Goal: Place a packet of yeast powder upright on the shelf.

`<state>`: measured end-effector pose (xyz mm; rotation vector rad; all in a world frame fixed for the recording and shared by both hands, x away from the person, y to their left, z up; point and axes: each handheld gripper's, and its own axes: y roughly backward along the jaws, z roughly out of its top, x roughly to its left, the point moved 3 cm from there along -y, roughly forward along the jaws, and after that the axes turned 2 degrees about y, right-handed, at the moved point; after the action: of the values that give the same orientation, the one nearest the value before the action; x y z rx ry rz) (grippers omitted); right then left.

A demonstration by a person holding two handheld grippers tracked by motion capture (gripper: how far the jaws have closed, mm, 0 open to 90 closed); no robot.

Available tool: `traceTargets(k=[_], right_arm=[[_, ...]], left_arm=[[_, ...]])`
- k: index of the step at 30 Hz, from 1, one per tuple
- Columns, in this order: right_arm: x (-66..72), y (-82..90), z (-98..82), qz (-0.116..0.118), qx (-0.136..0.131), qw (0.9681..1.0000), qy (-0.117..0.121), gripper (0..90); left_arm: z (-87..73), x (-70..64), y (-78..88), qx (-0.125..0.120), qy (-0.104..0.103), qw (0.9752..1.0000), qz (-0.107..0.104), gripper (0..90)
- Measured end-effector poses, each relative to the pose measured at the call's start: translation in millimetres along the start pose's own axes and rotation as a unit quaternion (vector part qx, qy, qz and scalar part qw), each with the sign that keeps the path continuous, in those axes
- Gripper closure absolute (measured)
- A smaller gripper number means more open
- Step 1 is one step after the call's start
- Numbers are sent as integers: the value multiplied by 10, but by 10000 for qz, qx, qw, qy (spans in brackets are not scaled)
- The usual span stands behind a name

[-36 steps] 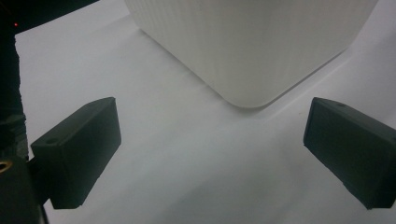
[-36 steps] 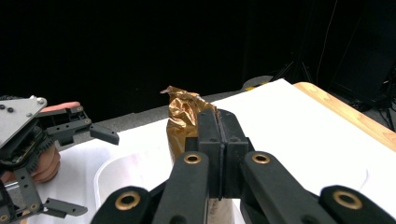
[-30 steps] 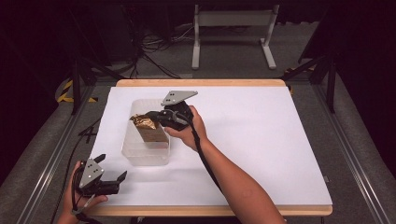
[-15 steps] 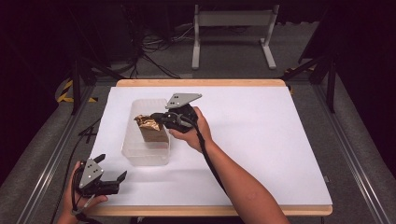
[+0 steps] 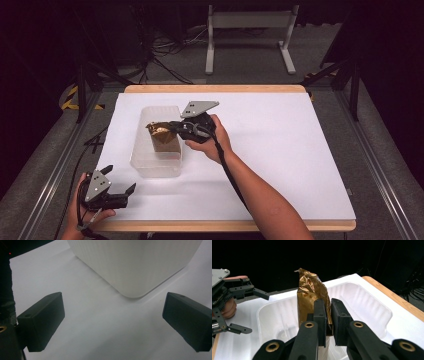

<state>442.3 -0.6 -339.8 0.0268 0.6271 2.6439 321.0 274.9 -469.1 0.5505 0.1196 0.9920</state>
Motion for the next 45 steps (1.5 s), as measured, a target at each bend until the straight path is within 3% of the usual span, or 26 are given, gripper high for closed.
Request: traceTargets(k=[14, 29, 39, 45], right_arm=[[-3, 17, -20, -166, 196, 9997, 31, 655], [12, 252, -10, -388, 382, 9981, 281, 621], [-70, 415, -3, -507, 375, 9979, 177, 581], [-98, 498, -15, -645, 498, 9963, 278, 555]], left_arm=[[-1, -1, 1, 7, -5, 10000, 14, 50], [1, -5, -7, 47, -25, 10000, 23, 51], [1, -4, -12, 64, -36, 10000, 23, 51], [2, -6, -15, 76, -43, 10000, 21, 51]])
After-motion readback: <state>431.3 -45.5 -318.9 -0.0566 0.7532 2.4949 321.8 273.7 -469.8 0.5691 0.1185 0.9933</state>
